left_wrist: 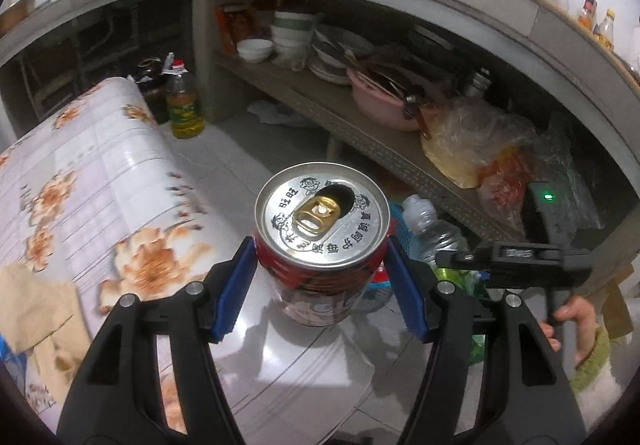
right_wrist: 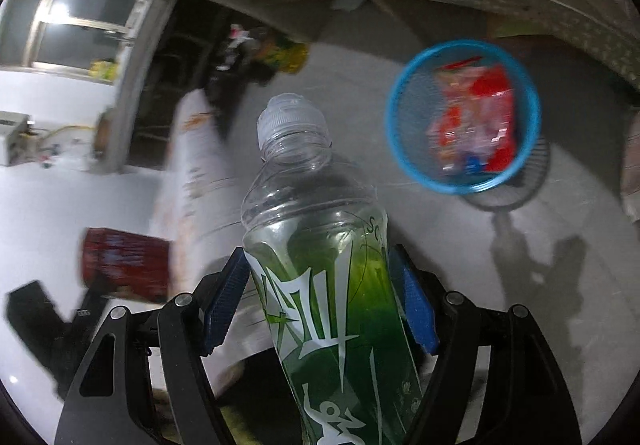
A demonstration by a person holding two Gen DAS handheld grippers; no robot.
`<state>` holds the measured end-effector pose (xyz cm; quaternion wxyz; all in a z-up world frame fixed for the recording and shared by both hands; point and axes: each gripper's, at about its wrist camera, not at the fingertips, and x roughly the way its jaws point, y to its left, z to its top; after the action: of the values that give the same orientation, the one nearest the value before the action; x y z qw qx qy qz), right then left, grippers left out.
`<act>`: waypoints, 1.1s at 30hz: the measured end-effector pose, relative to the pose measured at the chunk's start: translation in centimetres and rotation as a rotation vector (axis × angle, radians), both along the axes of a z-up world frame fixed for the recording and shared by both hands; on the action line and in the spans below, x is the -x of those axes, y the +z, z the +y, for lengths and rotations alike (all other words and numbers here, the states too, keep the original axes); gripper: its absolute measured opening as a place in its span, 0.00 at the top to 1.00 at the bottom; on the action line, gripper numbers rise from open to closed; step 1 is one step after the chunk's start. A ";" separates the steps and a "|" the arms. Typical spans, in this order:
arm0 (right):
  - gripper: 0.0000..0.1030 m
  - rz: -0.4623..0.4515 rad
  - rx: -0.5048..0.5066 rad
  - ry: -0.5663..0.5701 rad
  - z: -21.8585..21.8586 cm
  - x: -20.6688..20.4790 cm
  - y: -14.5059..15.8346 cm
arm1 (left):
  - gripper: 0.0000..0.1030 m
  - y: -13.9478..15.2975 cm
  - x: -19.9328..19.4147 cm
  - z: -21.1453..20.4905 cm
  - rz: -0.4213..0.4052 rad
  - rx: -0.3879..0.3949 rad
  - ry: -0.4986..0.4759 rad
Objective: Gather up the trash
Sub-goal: 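Open both tools over the blue wastebasket to drop the bottle and can, then move both tools back to the table toward the beige cloth and toothpaste box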
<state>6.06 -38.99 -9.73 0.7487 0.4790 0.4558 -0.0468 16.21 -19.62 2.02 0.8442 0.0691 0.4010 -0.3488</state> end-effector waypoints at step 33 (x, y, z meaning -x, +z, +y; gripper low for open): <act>0.31 0.211 0.200 -0.115 -4.8 2.9 -10.9 | 0.40 -7.5 -5.8 -15.5 0.289 -0.095 -0.136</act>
<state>3.16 -43.81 -20.66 0.7367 0.4197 0.4969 -0.1851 22.04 -35.16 -5.50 0.7479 0.0850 0.5286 -0.3924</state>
